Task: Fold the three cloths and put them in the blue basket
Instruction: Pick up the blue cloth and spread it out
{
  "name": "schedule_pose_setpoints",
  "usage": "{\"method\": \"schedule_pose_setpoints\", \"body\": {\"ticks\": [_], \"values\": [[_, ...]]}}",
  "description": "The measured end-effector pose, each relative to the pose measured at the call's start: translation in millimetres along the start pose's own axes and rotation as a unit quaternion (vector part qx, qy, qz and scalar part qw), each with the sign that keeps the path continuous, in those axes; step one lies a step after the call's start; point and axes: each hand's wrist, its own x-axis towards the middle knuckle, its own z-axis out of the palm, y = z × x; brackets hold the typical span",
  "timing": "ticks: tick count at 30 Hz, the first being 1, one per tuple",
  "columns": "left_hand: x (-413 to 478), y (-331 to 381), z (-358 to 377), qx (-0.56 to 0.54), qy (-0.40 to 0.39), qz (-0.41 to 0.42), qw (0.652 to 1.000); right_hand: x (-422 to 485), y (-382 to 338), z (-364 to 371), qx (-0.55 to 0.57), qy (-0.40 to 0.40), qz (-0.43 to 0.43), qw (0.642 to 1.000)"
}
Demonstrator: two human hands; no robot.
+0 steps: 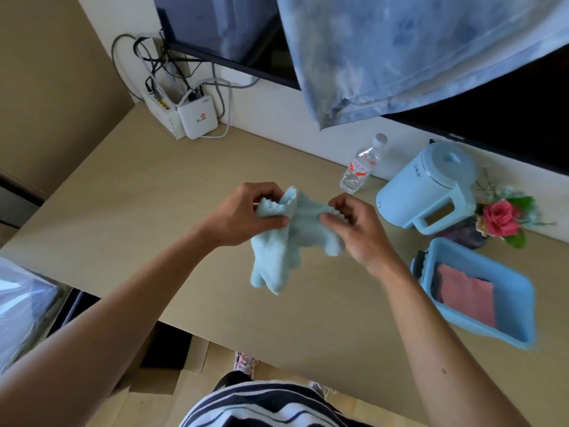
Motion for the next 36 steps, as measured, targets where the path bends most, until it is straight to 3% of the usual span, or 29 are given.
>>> {"method": "schedule_pose_setpoints", "body": {"ticks": [10, 14, 21, 25, 29, 32, 36], "values": [[51.4, 1.2, -9.6, 0.157, -0.002, 0.001, 0.988, 9.7, 15.5, -78.3, -0.191, 0.125, -0.036, 0.973], [70.7, 3.8, -13.4, 0.2, 0.039, 0.019, 0.979, 10.3, 13.6, -98.2, -0.224, 0.169, -0.071, 0.957], [60.9, 17.3, -17.2, 0.24, 0.119, 0.167, 0.949, -13.4, 4.7, -114.3, -0.204, 0.19, -0.096, 0.955], [33.2, -3.3, -12.6, 0.25, 0.053, 0.189, 0.948, -40.8, 23.1, -107.0, -0.153, 0.125, -0.052, 0.979], [-5.4, -46.0, 10.2, 0.231, -0.042, 0.124, 0.964, -66.1, 67.7, -86.7, -0.134, 0.019, 0.06, 0.989], [-34.0, -87.9, 34.8, 0.192, -0.116, 0.036, 0.974, -85.0, 110.3, -67.5, -0.177, -0.074, 0.126, 0.973], [-61.3, -127.2, 60.6, 0.201, -0.189, -0.075, 0.958, -110.4, 149.1, -44.7, -0.228, -0.16, 0.224, 0.934]]}}
